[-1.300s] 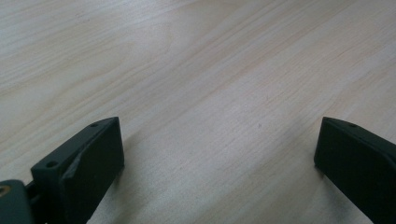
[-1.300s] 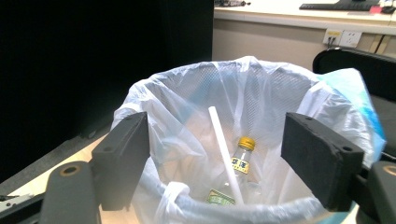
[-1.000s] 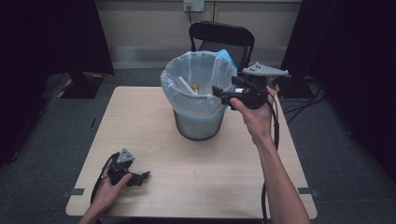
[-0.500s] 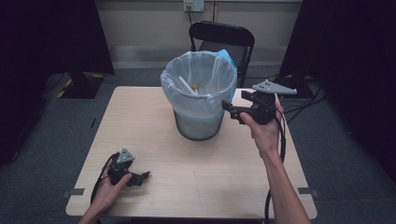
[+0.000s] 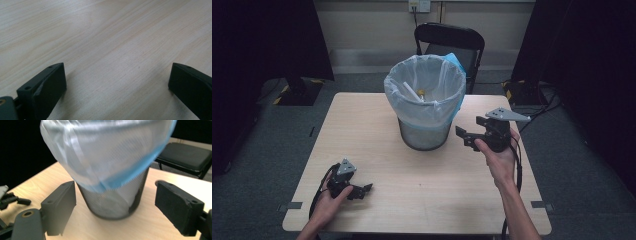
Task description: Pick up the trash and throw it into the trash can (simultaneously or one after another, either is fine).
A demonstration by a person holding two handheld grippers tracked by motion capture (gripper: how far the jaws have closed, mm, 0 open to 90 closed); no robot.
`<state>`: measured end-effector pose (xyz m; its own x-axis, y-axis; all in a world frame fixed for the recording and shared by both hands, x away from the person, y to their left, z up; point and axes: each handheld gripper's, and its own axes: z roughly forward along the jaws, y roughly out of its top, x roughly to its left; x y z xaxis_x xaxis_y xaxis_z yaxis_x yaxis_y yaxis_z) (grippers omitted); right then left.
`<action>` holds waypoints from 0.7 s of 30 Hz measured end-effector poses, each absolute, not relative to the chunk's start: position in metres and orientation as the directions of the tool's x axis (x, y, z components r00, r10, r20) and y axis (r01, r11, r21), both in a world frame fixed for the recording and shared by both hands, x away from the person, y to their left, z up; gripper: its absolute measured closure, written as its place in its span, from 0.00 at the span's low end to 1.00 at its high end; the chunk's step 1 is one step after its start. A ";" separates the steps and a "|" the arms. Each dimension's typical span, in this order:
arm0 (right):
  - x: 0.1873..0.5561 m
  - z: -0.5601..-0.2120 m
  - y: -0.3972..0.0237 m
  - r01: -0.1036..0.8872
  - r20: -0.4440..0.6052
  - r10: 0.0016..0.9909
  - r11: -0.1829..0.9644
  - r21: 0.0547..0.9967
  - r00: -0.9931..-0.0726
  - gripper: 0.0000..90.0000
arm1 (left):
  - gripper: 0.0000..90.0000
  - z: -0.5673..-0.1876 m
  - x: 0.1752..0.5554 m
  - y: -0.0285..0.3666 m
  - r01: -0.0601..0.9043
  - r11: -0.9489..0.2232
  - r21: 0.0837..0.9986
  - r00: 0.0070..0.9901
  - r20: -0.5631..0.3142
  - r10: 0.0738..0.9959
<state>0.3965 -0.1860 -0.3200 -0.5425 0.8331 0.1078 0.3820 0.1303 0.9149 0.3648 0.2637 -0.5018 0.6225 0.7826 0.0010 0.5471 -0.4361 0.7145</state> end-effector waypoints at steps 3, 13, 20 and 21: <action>0.393 -0.331 -0.191 0.400 0.117 0.839 0.127 0.907 -0.531 0.18 | 0.01 -0.502 0.365 0.264 0.547 -0.436 0.714 0.622 0.002 0.783; 0.383 -0.361 -0.209 0.469 0.127 0.861 0.140 0.872 -0.493 0.18 | 0.01 -0.502 0.365 0.264 0.547 -0.436 0.715 0.622 0.001 0.783; 0.376 -0.383 -0.217 0.508 0.145 0.876 0.126 0.852 -0.460 0.18 | 0.01 -0.502 0.365 0.264 0.547 -0.436 0.715 0.622 0.001 0.783; 0.375 -0.386 -0.219 0.515 0.146 0.877 0.128 0.848 -0.458 0.18 | 0.01 -0.502 0.365 0.264 0.547 -0.437 0.714 0.623 0.001 0.782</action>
